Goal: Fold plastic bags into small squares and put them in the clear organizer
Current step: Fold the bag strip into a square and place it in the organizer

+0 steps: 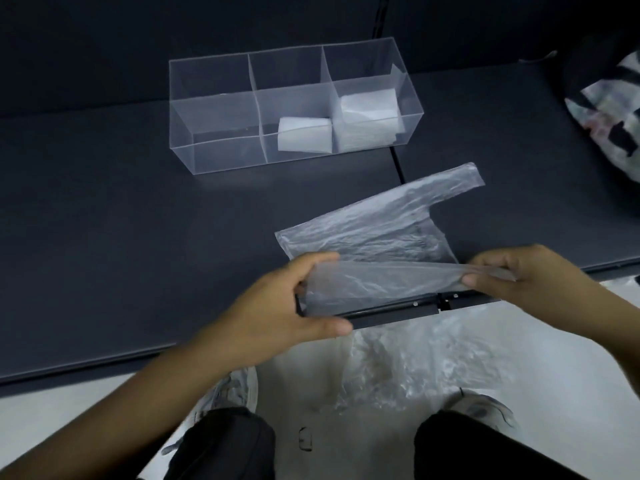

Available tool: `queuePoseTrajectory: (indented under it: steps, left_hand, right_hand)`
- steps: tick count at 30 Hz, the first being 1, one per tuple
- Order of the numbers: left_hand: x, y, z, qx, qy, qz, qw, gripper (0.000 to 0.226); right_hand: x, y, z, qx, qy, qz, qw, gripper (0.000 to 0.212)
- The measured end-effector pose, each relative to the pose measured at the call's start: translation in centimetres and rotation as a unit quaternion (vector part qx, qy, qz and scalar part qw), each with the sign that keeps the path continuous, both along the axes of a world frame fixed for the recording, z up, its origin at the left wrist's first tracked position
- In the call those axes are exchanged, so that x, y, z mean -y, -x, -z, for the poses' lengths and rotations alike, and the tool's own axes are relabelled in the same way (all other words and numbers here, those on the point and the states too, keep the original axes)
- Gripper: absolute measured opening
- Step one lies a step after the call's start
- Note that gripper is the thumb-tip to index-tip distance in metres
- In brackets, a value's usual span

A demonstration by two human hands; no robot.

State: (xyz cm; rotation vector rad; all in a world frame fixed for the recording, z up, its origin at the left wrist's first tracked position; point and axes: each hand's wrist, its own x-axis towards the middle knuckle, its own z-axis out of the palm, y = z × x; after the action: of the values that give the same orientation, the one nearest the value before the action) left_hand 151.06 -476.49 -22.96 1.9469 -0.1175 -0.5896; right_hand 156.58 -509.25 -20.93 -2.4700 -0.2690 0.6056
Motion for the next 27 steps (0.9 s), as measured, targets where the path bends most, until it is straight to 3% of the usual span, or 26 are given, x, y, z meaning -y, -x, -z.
queuePoseTrajectory:
  steps: [3, 6, 10, 13, 18, 22, 27]
  left_hand:
    - [1.2, -0.6, 0.8, 0.035, 0.009, -0.086, 0.996, 0.028]
    - [-0.9, -0.8, 1.3, 0.032, 0.010, -0.166, 0.986, 0.025]
    - [-4.3, -0.6, 1.4, 0.012, 0.021, -0.198, 0.980, 0.016]
    - [-5.3, -1.0, 1.0, 0.008, 0.033, -0.224, 0.974, 0.016]
    - [-4.8, -4.2, 0.0, 0.055, 0.035, -0.279, 0.958, 0.008]
    - [-3.8, -7.3, 1.2, 0.048, 0.016, -0.273, 0.961, 0.012]
    - [-3.9, -8.8, 3.0, 0.035, -0.072, -0.297, 0.951, 0.027]
  right_hand:
    - [-0.2, -0.3, 0.1, -0.006, 0.006, -0.020, 1.000, 0.011]
    - [0.8, -0.9, -0.1, -0.004, 0.029, -0.022, 0.999, 0.016]
    - [2.7, -1.9, -0.7, 0.006, 0.010, 0.026, 1.000, 0.018]
    - [3.3, -2.5, -1.0, -0.016, -0.052, 0.060, 0.997, 0.011]
    - [2.7, -4.0, 0.3, -0.035, -0.129, 0.165, 0.977, 0.021]
    - [2.1, -5.9, 2.5, -0.025, -0.111, 0.258, 0.960, 0.021]
    - [1.8, -7.8, 3.9, 0.007, -0.048, 0.297, 0.954, 0.029]
